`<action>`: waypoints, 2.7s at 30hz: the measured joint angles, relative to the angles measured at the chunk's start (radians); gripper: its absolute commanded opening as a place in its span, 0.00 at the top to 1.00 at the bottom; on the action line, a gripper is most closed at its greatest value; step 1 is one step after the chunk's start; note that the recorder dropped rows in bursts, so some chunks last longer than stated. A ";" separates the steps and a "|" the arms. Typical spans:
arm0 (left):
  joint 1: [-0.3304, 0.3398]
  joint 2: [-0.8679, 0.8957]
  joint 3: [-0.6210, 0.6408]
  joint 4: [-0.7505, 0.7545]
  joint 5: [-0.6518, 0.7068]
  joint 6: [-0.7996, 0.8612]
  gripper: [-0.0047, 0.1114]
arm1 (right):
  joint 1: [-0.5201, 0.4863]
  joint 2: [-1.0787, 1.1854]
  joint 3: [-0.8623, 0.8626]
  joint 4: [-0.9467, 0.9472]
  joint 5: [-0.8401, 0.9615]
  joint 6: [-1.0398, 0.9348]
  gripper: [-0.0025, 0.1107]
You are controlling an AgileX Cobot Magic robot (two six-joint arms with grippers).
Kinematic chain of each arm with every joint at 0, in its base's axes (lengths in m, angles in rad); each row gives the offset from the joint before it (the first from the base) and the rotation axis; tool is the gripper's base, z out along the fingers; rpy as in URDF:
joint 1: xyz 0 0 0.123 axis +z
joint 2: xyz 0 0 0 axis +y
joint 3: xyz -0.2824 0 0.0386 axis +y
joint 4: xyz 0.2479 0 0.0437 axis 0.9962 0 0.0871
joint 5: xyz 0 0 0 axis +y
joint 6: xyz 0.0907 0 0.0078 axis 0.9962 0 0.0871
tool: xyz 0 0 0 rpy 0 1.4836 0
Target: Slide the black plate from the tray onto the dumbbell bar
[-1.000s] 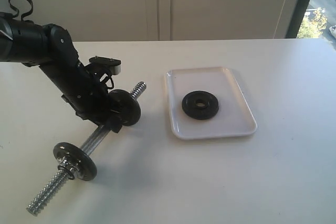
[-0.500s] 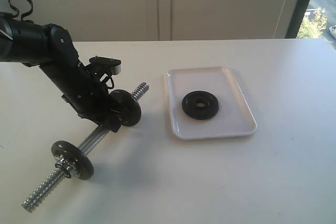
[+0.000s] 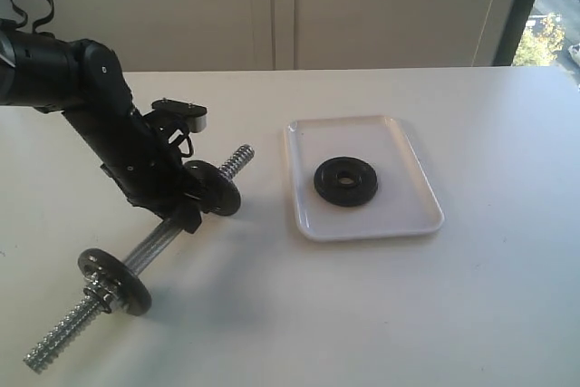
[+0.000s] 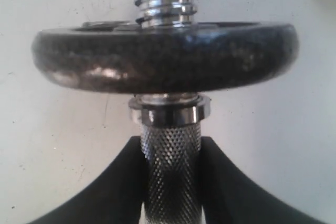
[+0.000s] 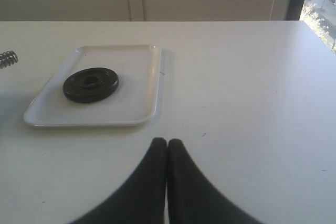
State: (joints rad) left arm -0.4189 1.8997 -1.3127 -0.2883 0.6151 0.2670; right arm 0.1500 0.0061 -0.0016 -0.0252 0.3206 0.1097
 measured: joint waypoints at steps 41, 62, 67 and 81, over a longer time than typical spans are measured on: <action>0.000 0.026 -0.006 -0.038 0.022 0.025 0.65 | 0.000 -0.001 -0.017 0.106 -0.628 0.311 0.98; 0.000 0.072 -0.004 -0.041 0.020 0.027 0.78 | 0.000 0.065 -0.126 0.106 -0.407 0.315 0.98; 0.000 0.069 -0.004 -0.037 0.012 0.025 0.94 | 0.000 0.189 -0.196 0.106 -0.300 0.315 0.98; 0.000 -0.020 0.016 0.009 -0.002 0.064 0.96 | 0.069 0.765 -0.578 0.255 0.100 -0.026 0.98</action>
State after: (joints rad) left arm -0.4189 1.8799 -1.2964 -0.2795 0.6128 0.3307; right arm 0.2192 0.7710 -0.5798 0.2300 0.4201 0.0842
